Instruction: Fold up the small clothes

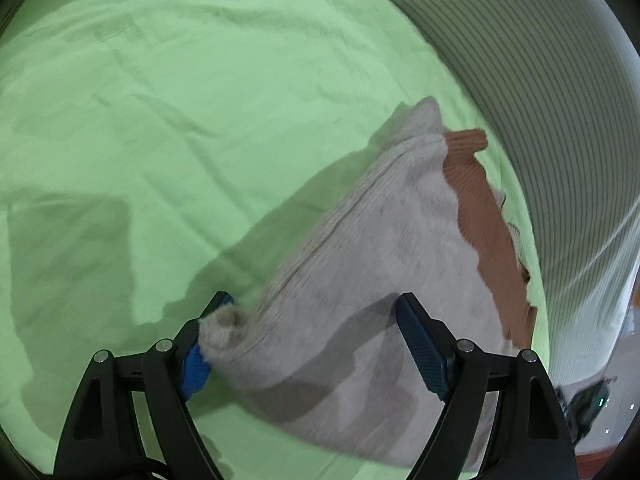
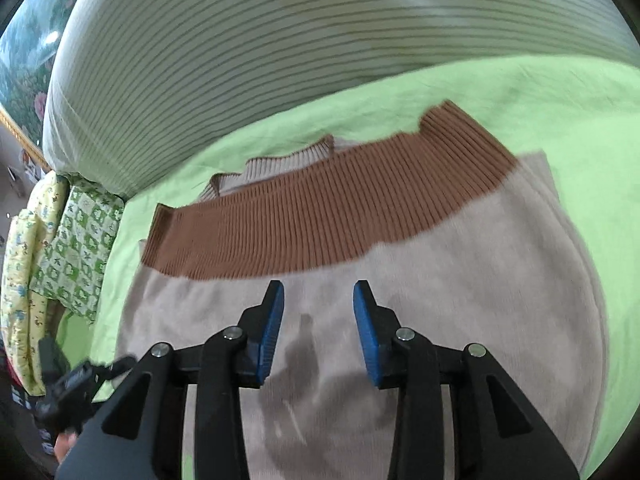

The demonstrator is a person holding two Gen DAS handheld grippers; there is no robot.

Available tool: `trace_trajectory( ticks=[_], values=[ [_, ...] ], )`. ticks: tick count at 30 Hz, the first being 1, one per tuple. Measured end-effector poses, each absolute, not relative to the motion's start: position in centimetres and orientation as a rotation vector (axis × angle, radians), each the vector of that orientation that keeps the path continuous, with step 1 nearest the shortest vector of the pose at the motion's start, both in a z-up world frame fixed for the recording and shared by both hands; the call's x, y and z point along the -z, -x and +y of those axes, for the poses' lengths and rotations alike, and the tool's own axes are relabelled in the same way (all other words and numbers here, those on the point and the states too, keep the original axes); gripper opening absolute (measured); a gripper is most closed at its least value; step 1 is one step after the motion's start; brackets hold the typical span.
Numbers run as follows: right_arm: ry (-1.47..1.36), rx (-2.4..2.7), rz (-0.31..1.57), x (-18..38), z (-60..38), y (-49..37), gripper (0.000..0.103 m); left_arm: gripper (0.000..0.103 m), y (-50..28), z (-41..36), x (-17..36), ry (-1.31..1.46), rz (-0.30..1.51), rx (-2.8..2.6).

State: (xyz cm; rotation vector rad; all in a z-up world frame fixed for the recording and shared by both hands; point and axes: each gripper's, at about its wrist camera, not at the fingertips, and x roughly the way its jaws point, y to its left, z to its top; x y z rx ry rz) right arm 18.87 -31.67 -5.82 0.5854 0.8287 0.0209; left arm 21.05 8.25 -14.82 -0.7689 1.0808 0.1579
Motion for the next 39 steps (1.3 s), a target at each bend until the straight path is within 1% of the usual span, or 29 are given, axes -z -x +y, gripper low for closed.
trace_trajectory(
  ticks=[4,5,6,10,11,12,13,14,15,18,22,27,33,36,39],
  values=[
    [-0.618,-0.024,0.836,6.4,-31.8,-16.9,0.038,0.082,-21.5,7.6,14.6,0.738,1.055,-0.172],
    [-0.617,-0.03,0.839,6.5,-31.6,-16.7,0.038,0.079,-21.7,7.3,14.6,0.725,1.051,-0.169],
    [-0.612,-0.041,0.842,6.6,-31.3,-16.2,0.038,0.072,-21.9,7.0,14.5,0.709,1.047,-0.159],
    [-0.558,-0.079,0.853,6.8,-29.8,-16.0,0.037,0.065,-22.6,6.1,14.0,0.654,1.043,-0.151],
    [-0.547,-0.074,0.857,6.9,-29.5,-16.1,0.037,0.059,-22.7,5.9,13.9,0.64,1.042,-0.148],
    [-0.537,-0.075,0.858,7.0,-29.4,-16.4,0.037,0.051,-22.8,5.7,13.6,0.62,1.038,-0.14],
    [-0.527,-0.071,0.856,7.1,-29.3,-16.7,0.037,0.046,-22.9,5.5,13.3,0.604,1.034,-0.134],
    [-0.509,-0.058,0.859,7.2,-29.2,-17.0,0.037,0.034,-23.0,5.3,12.9,0.581,1.028,-0.129],
    [-0.488,-0.035,0.888,7.7,-29.2,-17.6,0.037,0.024,-23.0,5.1,12.5,0.562,1.022,-0.128],
    [-0.509,-0.012,0.921,9.2,-29.4,-17.9,0.035,0.02,-23.0,4.7,11.5,0.55,0.999,-0.104],
    [-0.541,-0.011,0.904,9.0,-29.6,-17.6,0.035,0.018,-22.7,3.4,9.4,0.499,0.955,-0.051],
    [-0.669,-0.001,0.816,7.5,-31.4,-15.3,0.035,0.016,-22.8,0.2,6.0,0.468,0.891,0.077],
    [-0.72,0.065,0.747,6.5,-33.8,-12.1,0.035,0.016,-23.4,-8.3,2.7,0.364,0.85,0.32],
    [-0.777,0.09,0.712,6.1,-35.6,-10.4,0.035,0.015,-23.1,-13.3,3.0,0.29,0.861,0.431],
    [-0.81,0.116,0.692,6.0,-37.5,-8.9,0.035,0.015,-22.7,-17.4,4.4,0.229,0.892,0.517]
  ],
)
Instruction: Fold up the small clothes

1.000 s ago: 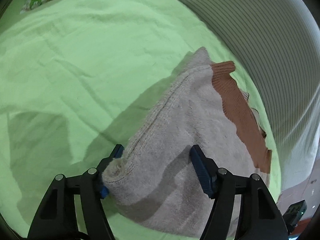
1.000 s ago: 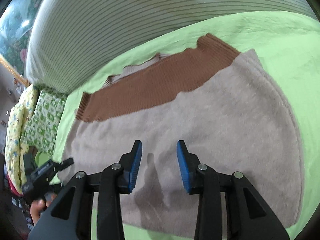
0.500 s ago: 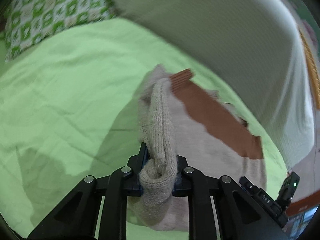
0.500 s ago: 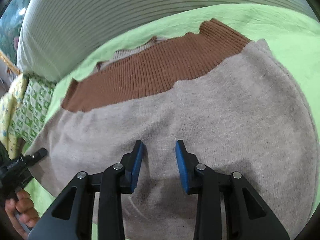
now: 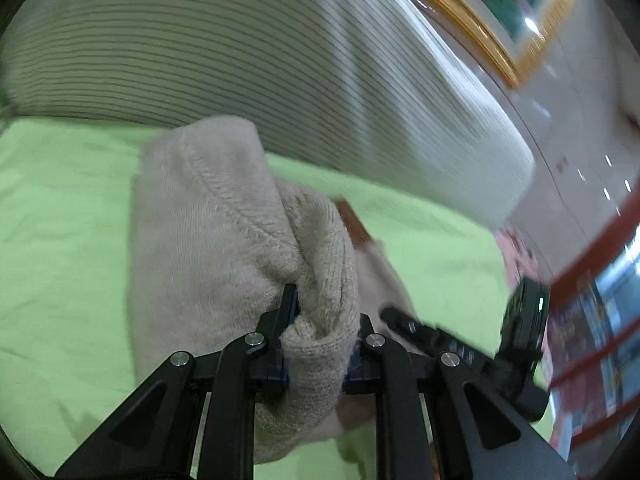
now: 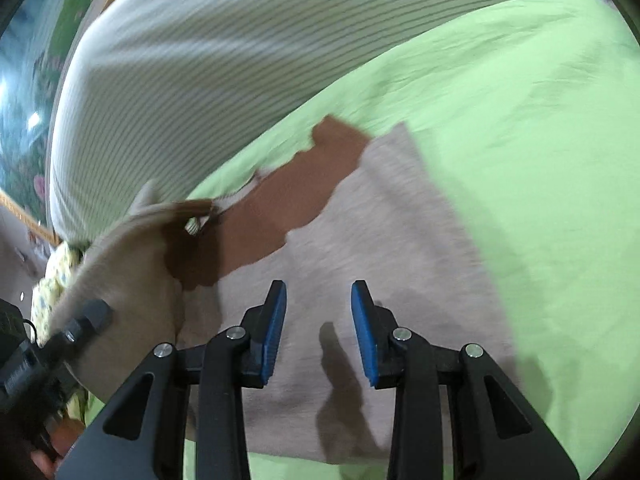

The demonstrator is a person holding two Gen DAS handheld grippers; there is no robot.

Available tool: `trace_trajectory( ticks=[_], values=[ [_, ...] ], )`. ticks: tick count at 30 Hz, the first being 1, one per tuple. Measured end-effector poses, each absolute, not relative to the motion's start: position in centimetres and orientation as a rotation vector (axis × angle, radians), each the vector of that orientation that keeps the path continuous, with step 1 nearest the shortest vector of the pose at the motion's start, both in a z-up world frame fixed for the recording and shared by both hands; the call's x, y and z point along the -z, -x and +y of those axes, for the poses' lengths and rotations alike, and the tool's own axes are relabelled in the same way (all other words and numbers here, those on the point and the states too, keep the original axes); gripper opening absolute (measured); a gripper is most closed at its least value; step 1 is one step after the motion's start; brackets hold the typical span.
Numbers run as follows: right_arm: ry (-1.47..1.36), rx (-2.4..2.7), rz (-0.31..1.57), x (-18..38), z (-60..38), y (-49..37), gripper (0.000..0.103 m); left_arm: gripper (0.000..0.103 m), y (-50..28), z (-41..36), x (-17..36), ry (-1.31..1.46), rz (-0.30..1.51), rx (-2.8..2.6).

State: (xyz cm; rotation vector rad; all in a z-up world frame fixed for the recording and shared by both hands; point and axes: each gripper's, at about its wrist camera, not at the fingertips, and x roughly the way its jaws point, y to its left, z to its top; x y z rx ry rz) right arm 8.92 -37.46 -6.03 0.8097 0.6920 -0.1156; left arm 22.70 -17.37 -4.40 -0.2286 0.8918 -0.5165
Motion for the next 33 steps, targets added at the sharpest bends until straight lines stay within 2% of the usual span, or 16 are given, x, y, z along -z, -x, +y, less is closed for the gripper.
trace_trajectory(
  ticks=[4,7,12,14,16,18,20,25,33],
  values=[
    [-0.848,0.142,0.691,6.3,-39.1,-8.1,0.035,0.017,-21.9,-22.0,7.9,0.085,0.958,0.563],
    [-0.86,0.13,0.709,6.3,-39.2,-8.6,0.035,0.024,-21.8,-23.3,10.4,0.022,1.034,0.549],
    [-0.841,0.097,0.73,6.2,-38.1,-10.0,0.036,0.061,-21.2,-21.0,9.8,0.084,1.06,0.57],
    [-0.843,0.072,0.734,6.2,-37.6,-10.5,0.037,0.066,-20.2,-20.0,9.0,0.049,1.031,0.554],
    [-0.846,0.052,0.751,6.3,-37.1,-11.2,0.049,0.067,-19.2,-18.1,8.7,0.024,1.012,0.536],
    [-0.846,0.037,0.752,6.2,-36.7,-11.6,0.058,0.074,-18.3,-16.8,8.8,-0.017,1.002,0.489],
    [-0.833,0.031,0.756,6.0,-36.3,-12.1,0.062,0.08,-17.6,-15.2,9.2,-0.042,0.999,0.431],
    [-0.814,-0.007,0.8,6.3,-35.6,-13.7,0.065,0.08,-17.8,-13.0,12.4,-0.049,1.081,0.342],
    [-0.751,-0.074,0.863,6.5,-34.1,-16.0,0.065,0.08,-17.9,-14.5,14.5,-0.171,1.087,0.337]
  ],
)
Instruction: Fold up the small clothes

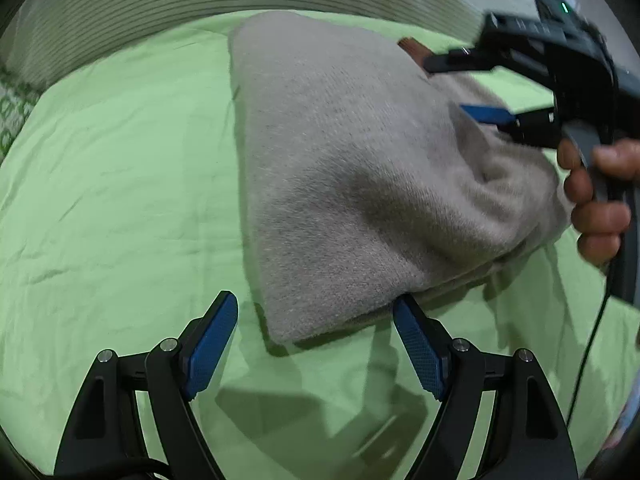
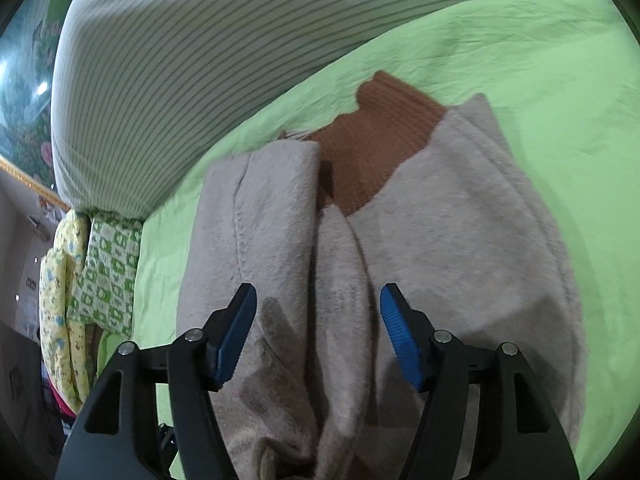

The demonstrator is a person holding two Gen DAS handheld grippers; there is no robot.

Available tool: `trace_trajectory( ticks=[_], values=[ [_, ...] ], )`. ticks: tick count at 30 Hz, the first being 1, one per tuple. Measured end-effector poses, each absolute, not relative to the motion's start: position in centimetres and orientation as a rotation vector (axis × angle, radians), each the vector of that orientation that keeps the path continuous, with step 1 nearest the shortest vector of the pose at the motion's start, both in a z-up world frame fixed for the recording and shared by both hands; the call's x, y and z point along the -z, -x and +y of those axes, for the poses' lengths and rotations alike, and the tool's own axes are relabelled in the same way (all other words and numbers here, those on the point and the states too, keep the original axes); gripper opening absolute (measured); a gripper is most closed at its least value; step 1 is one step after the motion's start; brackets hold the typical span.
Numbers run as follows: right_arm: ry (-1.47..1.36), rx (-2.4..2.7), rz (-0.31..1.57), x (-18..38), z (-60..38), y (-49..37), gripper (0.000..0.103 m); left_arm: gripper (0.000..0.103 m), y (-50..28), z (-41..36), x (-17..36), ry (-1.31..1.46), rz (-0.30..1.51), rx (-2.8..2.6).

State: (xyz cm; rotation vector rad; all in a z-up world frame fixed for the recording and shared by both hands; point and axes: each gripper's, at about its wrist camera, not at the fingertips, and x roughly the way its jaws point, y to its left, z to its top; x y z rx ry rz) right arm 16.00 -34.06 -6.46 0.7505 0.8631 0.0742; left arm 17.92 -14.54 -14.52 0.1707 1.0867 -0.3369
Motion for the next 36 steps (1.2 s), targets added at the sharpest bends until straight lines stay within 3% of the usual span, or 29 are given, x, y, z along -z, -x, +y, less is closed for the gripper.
trace_trajectory(
  ticks=[5,8,10,12,13,26,36],
  values=[
    [-0.702,-0.121,0.911,6.7,-33.2,-17.5,0.066,0.08,-18.6,-14.8,14.6,-0.188,1.08,0.316],
    [-0.666,-0.149,0.926,6.5,-32.6,-18.2,0.065,0.067,-19.1,-14.2,14.4,-0.133,1.098,0.309],
    [-0.624,-0.159,0.951,6.3,-32.1,-18.6,0.035,0.059,-19.3,-14.3,14.6,-0.115,1.116,0.319],
    [-0.596,-0.148,0.951,5.9,-32.1,-18.6,0.018,0.053,-19.2,-14.6,14.7,-0.126,1.112,0.318],
    [-0.598,-0.149,0.94,5.5,-32.4,-18.4,0.016,0.051,-19.2,-14.8,14.7,-0.131,1.111,0.323],
    [-0.56,-0.1,0.795,-2.2,-37.8,-14.0,0.013,0.036,-18.9,-16.6,14.0,-0.145,1.122,0.363],
    [-0.516,0.025,0.916,5.2,-40.0,-14.2,0.013,0.033,-19.7,-17.2,14.6,-0.173,1.148,0.382]
  ],
)
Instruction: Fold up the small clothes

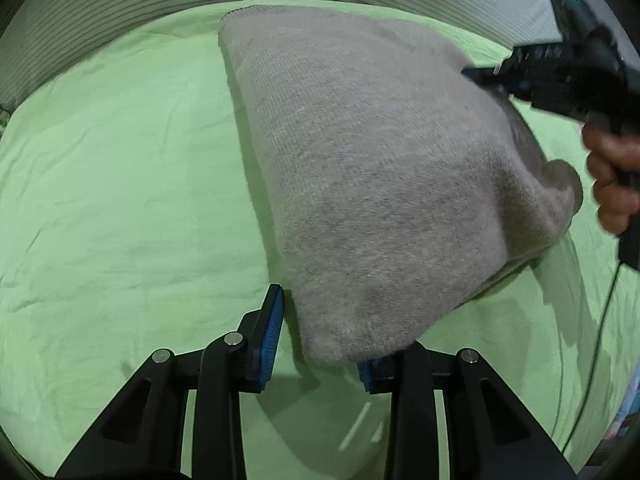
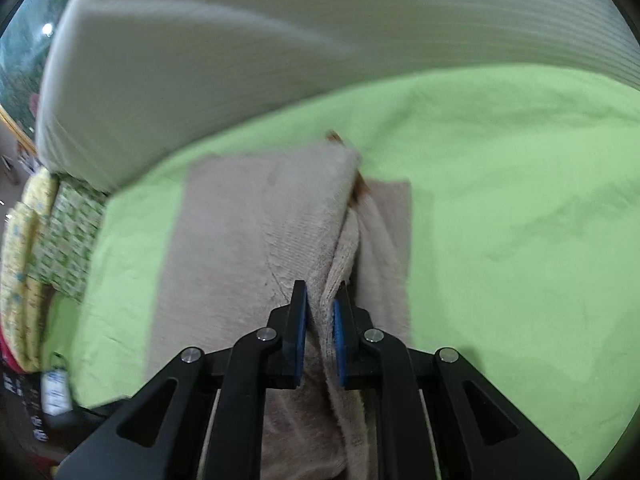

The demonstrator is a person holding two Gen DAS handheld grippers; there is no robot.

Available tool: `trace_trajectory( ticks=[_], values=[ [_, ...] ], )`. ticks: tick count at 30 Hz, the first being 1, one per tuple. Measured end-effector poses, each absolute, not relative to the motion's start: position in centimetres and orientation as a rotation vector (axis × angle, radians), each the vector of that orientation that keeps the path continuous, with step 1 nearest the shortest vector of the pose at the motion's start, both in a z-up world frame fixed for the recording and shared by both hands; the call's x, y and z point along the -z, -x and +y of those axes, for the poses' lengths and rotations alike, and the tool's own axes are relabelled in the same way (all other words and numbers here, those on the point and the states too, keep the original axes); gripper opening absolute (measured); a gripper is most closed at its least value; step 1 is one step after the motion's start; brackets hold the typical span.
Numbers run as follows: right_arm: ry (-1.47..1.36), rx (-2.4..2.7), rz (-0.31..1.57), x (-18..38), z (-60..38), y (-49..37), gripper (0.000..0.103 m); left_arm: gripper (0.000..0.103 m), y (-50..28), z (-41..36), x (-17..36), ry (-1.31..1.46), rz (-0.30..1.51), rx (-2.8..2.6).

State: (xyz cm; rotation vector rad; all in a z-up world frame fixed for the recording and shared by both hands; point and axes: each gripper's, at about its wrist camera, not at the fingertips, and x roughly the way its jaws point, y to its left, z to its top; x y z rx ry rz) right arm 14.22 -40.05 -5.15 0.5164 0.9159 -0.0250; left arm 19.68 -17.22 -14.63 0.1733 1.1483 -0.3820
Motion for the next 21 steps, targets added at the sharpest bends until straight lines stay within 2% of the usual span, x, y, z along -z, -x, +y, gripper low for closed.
trace_trajectory(
  ticks=[2,4,6,15,21],
  values=[
    [-0.542,0.02,0.91,5.7,-40.1,-14.1,0.015,0.034,-19.9,-17.0,14.5,-0.17,1.154,0.386],
    [-0.579,0.027,0.898,5.7,-40.4,-13.8,0.025,0.035,-20.3,-16.5,14.3,-0.157,1.159,0.386],
    [-0.619,0.037,0.893,5.3,-41.0,-13.0,0.029,0.035,-20.8,-15.7,14.3,-0.121,1.172,0.38],
    [-0.662,-0.032,0.79,2.5,-39.7,-5.7,0.03,0.037,-20.4,-14.3,13.7,-0.064,1.175,0.332],
    [-0.5,-0.004,0.935,4.8,-36.4,-4.9,0.03,0.041,-19.3,-13.9,14.1,-0.066,1.176,0.311]
  ],
)
